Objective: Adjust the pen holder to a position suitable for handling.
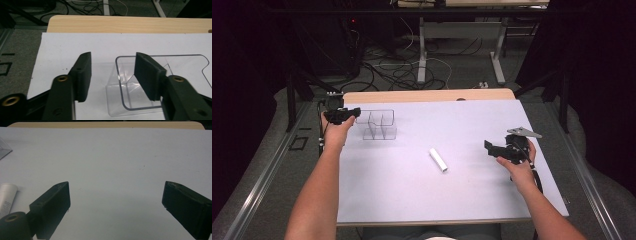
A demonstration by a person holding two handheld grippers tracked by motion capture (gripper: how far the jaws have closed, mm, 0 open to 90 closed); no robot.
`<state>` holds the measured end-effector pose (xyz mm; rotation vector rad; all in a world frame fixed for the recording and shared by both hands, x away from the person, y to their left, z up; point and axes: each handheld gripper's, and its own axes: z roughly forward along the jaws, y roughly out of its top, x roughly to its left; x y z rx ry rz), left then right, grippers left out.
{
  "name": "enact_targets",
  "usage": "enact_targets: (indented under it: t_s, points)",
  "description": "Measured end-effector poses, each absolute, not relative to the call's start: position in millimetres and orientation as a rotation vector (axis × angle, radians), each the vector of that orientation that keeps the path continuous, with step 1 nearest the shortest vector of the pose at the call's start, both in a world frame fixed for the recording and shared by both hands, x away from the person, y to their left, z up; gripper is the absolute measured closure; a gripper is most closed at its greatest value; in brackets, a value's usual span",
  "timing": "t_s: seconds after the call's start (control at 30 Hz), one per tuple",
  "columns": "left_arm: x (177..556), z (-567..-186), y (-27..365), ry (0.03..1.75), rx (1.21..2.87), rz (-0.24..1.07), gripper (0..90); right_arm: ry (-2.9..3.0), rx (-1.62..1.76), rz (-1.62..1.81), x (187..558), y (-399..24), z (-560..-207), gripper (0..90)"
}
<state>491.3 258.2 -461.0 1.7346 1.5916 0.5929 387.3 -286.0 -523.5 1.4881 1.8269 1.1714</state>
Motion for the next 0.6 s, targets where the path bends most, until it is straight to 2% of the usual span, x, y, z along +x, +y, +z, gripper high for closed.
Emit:
enact_targets:
  t_s: [0.5, 0.6]
  points:
    - [494.1, -470.3, 254.7, 1.649, 1.778, 0.522, 74.8, 1.829, 1.487, 1.169, 388.1, -286.7, -524.7, 7.5]
    - [493.7, -471.1, 254.4, 1.652, 1.784, 0.521, 76.5, 1.829, 1.489, 1.168, 388.3, -287.0, -525.1, 7.4]
